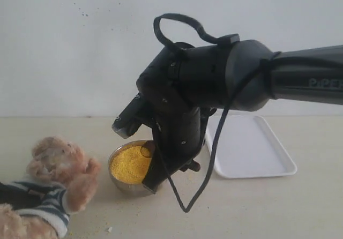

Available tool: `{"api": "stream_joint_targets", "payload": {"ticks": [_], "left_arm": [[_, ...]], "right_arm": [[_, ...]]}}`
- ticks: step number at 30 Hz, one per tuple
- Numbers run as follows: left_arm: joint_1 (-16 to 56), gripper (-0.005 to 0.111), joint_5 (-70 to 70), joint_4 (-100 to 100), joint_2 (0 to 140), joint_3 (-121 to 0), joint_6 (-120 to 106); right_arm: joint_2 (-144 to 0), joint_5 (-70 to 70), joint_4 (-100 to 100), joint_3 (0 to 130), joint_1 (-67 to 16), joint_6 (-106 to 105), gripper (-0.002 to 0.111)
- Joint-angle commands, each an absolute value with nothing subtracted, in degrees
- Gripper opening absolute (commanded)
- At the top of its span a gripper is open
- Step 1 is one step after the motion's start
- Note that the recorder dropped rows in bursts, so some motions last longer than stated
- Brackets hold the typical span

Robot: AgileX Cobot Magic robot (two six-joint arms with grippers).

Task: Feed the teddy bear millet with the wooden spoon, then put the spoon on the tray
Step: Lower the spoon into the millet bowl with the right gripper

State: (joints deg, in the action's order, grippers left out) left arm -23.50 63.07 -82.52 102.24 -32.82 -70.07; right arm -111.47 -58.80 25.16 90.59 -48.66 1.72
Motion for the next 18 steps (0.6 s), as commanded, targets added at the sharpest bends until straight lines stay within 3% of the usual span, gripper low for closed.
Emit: {"api": "stream_joint_targets", "payload": {"ticks": [1, 18], "left_arm": [[-23.28, 0.004, 66.28, -83.48, 101.50, -28.35, -68.99], [-23.28, 0.004, 69.96, -81.07, 101.50, -27.68, -69.40]], "right_arm": [[-110.39, -61.44, 22.71, 90.64, -48.49, -0.56, 0.000], [-102.80, -63.40, 13.42, 90.64, -48.49, -2.17, 0.000]]}}
